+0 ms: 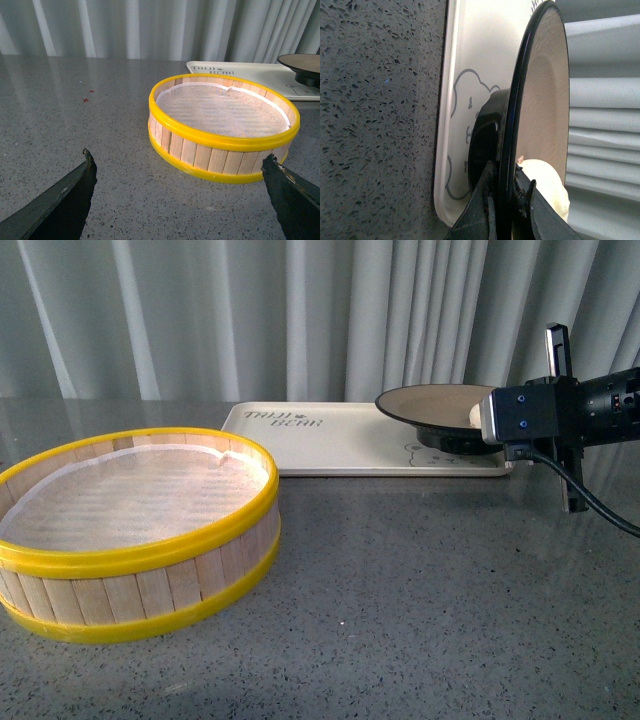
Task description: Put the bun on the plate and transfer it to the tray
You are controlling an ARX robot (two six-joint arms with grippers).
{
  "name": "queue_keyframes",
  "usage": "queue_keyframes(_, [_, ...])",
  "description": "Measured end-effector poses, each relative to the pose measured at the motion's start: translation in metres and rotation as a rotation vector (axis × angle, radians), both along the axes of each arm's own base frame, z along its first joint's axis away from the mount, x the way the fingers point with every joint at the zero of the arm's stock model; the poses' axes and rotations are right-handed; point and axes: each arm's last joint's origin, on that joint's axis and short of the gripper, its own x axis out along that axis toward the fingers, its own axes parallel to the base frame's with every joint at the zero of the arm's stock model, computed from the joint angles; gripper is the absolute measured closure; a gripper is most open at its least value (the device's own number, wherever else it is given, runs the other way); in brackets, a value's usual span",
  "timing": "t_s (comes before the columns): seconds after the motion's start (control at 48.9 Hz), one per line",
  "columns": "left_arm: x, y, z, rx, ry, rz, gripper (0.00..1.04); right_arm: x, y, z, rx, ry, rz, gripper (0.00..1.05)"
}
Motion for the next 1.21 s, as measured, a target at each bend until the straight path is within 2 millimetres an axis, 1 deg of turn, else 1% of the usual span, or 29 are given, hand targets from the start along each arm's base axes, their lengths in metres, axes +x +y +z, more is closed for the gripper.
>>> queue_keyframes(0.246, [0.000,0.000,0.000,0.000,0.000,0.000,0.07,0.024,0.008,-0.004,-0.009,-0.010,0.028,1.02])
queue_keyframes(0.389, [0.000,0.000,0.000,0.000,0.000,0.000,0.07,0.035,0.016,-0.007,-0.009,-0.017,0.043,1.02])
queue_keyframes(0.593, [0.000,0.000,0.000,0.000,0.000,0.000,0.07,0.038,0.028,-0.017,-0.009,0.000,0.066,1.02])
queue_keyframes(0.86, [0.000,0.000,0.000,0.000,0.000,0.000,0.07,0.038,0.044,-0.016,-0.004,-0.005,0.088,1.02])
queue_keyframes(1.003, [0.000,0.000,0.000,0.000,0.000,0.000,0.07,0.039,0.047,-0.018,0.024,0.014,0.057,1.02])
queue_keyframes(1.023, [0.000,0.000,0.000,0.000,0.000,0.000,0.07,0.039,0.047,-0.018,0.024,0.015,0.055,1.00])
queue_keyframes(1.044, [0.000,0.000,0.000,0.000,0.000,0.000,0.07,0.039,0.047,-0.019,0.020,0.022,0.050,0.95])
queue_keyframes(1.105, [0.000,0.000,0.000,0.000,0.000,0.000,0.07,0.036,0.046,-0.021,0.016,0.036,0.052,0.84])
queue_keyframes(1.167, [0.000,0.000,0.000,0.000,0.000,0.000,0.07,0.030,0.046,-0.022,0.018,0.045,0.053,0.70])
queue_keyframes(1.207, [0.000,0.000,0.000,0.000,0.000,0.000,0.07,0.025,0.045,-0.022,0.024,0.043,0.051,0.63])
